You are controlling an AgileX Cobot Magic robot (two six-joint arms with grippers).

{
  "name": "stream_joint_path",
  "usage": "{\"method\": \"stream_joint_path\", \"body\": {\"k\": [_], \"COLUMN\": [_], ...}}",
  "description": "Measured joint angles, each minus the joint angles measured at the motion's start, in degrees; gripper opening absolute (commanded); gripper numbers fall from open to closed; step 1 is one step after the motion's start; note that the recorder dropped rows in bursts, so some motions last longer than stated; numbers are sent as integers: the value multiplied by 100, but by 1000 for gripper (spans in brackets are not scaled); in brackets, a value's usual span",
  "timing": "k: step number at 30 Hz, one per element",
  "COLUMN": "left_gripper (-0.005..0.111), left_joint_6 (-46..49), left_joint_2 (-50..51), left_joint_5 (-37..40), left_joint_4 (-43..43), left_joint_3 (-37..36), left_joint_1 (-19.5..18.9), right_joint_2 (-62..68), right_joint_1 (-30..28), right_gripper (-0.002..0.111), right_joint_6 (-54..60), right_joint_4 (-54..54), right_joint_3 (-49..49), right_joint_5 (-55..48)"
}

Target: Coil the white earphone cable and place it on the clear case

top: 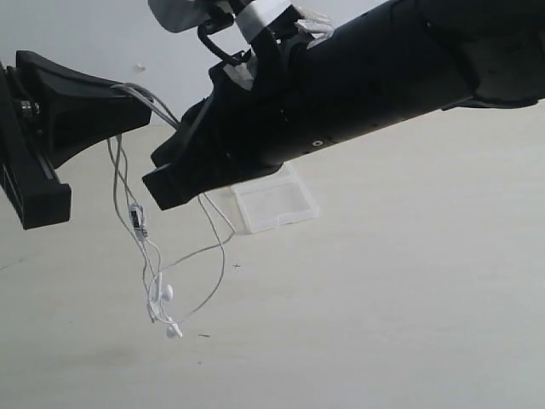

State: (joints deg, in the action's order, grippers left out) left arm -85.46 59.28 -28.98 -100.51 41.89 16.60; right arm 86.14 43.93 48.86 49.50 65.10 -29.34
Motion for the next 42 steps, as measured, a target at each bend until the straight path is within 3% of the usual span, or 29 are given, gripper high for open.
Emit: {"method": "stream_joint_path", "body": {"k": [12, 24, 42], "left_gripper": [0, 0, 0], "left_joint_6": [0, 0, 0], "left_joint_2": [-166, -187, -333], "left_joint_5": [35, 139, 54], "left_joint_4": [-88, -101, -170], "left_joint_3": [-12, -12, -31], "left_joint_1": [0, 0, 0], "right_joint_2": [-21, -365, -203], "right_joint_1": [18, 18, 45], "right_gripper": [0, 0, 0], "right_joint_6": [-736, -772, -796], "right_joint_4": [-788, -1100, -1357], "right_joint_3": [0, 10, 34], "right_joint_5": [64, -398, -215]}}
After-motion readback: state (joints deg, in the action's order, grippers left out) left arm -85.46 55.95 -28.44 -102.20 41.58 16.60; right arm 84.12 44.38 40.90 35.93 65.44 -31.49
